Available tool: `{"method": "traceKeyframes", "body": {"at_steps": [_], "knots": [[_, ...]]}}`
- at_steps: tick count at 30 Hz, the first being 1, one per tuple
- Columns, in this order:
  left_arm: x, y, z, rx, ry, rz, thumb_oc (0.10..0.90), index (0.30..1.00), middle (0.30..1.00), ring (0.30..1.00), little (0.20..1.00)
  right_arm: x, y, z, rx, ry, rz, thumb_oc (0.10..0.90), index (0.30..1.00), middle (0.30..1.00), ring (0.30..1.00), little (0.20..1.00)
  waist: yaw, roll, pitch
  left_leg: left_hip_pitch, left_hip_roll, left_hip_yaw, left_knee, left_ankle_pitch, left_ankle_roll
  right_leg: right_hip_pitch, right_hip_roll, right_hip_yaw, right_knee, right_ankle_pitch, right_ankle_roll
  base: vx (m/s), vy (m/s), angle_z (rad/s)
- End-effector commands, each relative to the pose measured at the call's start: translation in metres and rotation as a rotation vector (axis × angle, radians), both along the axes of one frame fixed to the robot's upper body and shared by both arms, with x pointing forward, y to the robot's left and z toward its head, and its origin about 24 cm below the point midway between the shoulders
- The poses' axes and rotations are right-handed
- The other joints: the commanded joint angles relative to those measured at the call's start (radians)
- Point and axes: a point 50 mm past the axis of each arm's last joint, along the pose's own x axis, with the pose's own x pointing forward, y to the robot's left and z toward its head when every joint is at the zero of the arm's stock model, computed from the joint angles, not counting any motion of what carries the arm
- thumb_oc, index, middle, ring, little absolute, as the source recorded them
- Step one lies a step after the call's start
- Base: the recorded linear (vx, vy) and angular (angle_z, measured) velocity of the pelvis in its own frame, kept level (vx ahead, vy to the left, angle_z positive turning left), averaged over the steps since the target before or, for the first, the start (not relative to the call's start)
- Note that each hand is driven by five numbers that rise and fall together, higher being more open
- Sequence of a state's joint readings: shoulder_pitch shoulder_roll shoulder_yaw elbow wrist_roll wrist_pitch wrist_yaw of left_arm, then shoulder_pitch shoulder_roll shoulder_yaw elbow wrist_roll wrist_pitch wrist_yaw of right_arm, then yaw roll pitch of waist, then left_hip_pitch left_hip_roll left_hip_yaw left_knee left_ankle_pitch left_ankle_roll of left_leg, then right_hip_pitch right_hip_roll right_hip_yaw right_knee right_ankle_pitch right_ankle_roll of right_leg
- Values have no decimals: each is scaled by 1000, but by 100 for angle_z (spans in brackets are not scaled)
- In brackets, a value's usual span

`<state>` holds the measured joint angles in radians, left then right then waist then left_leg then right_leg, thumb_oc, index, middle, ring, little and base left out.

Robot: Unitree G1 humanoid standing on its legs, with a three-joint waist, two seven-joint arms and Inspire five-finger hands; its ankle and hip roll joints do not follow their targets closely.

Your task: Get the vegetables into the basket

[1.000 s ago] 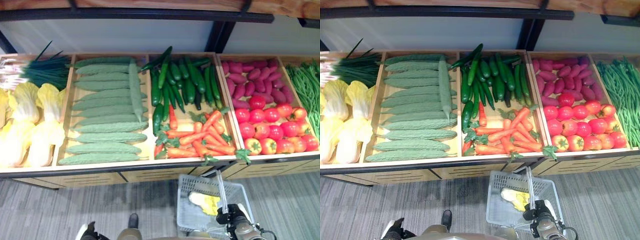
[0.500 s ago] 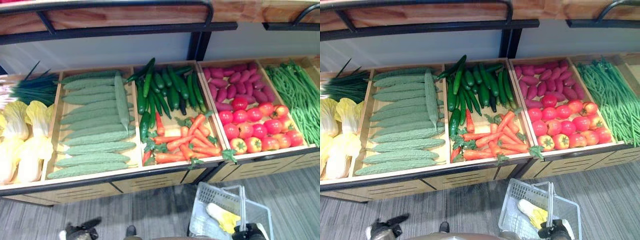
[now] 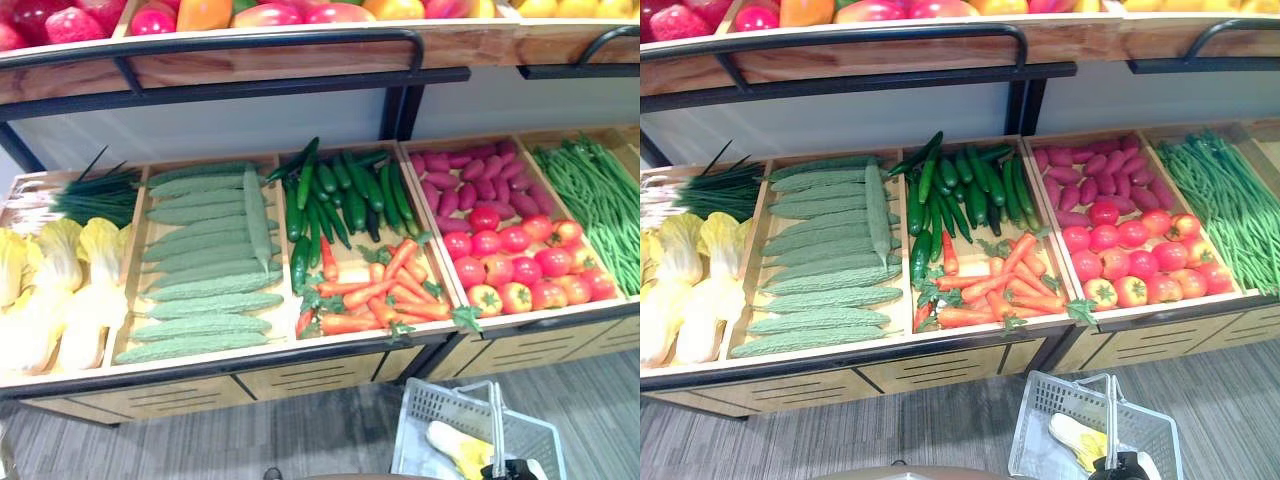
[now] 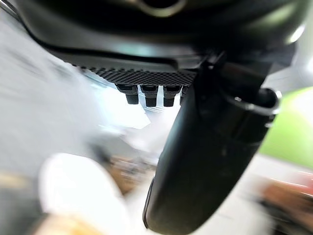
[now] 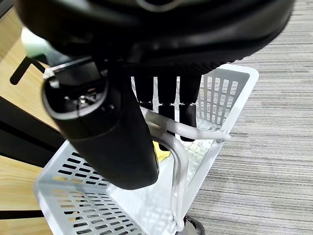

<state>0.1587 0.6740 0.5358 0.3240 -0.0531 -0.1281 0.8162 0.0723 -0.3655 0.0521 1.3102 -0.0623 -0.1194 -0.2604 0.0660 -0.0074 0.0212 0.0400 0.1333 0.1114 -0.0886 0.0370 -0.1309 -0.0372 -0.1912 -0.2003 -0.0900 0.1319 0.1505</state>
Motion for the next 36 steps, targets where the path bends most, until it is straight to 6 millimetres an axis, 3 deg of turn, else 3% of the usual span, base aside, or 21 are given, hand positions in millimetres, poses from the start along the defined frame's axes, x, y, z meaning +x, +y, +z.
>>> {"method": "traceKeyframes", "body": {"at_steps": [1, 4, 5, 9, 12, 15, 17, 23, 27, 36], "knots": [[26, 4, 28, 122, 12, -227, 900, 1000, 1000, 1000, 1000, 18, -19, 12, -71, -47, 17, 400, 300, 300, 300, 300, -44, -35, 13, -15, 9, -5, 1, -8, -6, 7, -108, -31, 3, 37, 94, -40, 11, 11], [54, -20, 52, 149, -15, -522, 900, 1000, 1000, 1000, 1000, 30, -21, 16, -58, -80, 54, 400, 300, 300, 300, 300, -55, -29, 13, -14, 7, 2, 1, -8, -5, 1, -111, -22, 3, 43, 94, -26, 15, -5], [70, -39, 57, 148, 19, -688, 900, 1000, 1000, 1000, 1000, 33, -20, 16, -43, -85, 78, 400, 300, 300, 300, 300, -63, -26, 12, -13, 7, 9, 1, -9, -4, -4, -112, -14, 3, 47, 94, -22, 16, -16], [85, -57, 69, 177, 73, -872, 900, 1000, 1000, 1000, 1000, 35, -22, 18, -30, -88, 89, 400, 300, 300, 300, 300, -72, -24, 11, -12, 7, 18, 1, -10, -4, -10, -113, -4, 3, 52, 96, -17, 12, -14], [109, -94, 77, 230, 249, -1173, 900, 1000, 1000, 1000, 1000, 40, -21, 19, -10, -97, 129, 400, 300, 300, 300, 300, -98, -19, 7, -4, 8, 34, 1, -13, -4, -22, -112, 13, 3, 58, 97, -6, 4, -9], [121, -113, 80, 270, 320, -1284, 900, 1000, 1000, 1000, 1000, 43, -20, 20, -4, -99, 147, 400, 300, 300, 300, 300, -105, -18, 7, -1, 8, 40, 1, -14, -5, -26, -112, 21, 3, 61, 98, 3, 0, -5], [131, -139, 88, 354, 412, -1425, 900, 1000, 1000, 1000, 1000, 46, -18, 20, 4, -103, 173, 400, 300, 300, 300, 300, -121, -15, 6, 1, 7, 50, 1, -15, -6, -32, -112, 30, 3, 69, 101, -3, -5, -14], [148, -174, 86, 546, 579, -1506, 900, 1000, 1000, 1000, 1000, 49, -15, 19, 10, -104, 187, 400, 300, 300, 300, 300, -144, -12, 8, 2, 10, 63, 1, -17, -7, -41, -113, 41, 3, 73, 104, 6, -9, -11], [161, -183, 74, 658, 707, -1463, 900, 1000, 1000, 1000, 1000, 51, -14, 18, 6, -100, 186, 400, 300, 300, 300, 300, -155, -9, 10, 5, 9, 70, 1, -21, -5, -46, -111, 50, 3, 72, 105, 22, -5, -8], [186, -205, 47, 540, 674, -1451, 900, 1000, 1000, 1000, 1000, 64, -12, 20, 0, -121, 173, 400, 300, 300, 300, 300, -167, -3, 27, -2, 12, 72, 1, -16, -1, -61, -103, 61, 3, 69, 97, 4, -1, 0]]}}
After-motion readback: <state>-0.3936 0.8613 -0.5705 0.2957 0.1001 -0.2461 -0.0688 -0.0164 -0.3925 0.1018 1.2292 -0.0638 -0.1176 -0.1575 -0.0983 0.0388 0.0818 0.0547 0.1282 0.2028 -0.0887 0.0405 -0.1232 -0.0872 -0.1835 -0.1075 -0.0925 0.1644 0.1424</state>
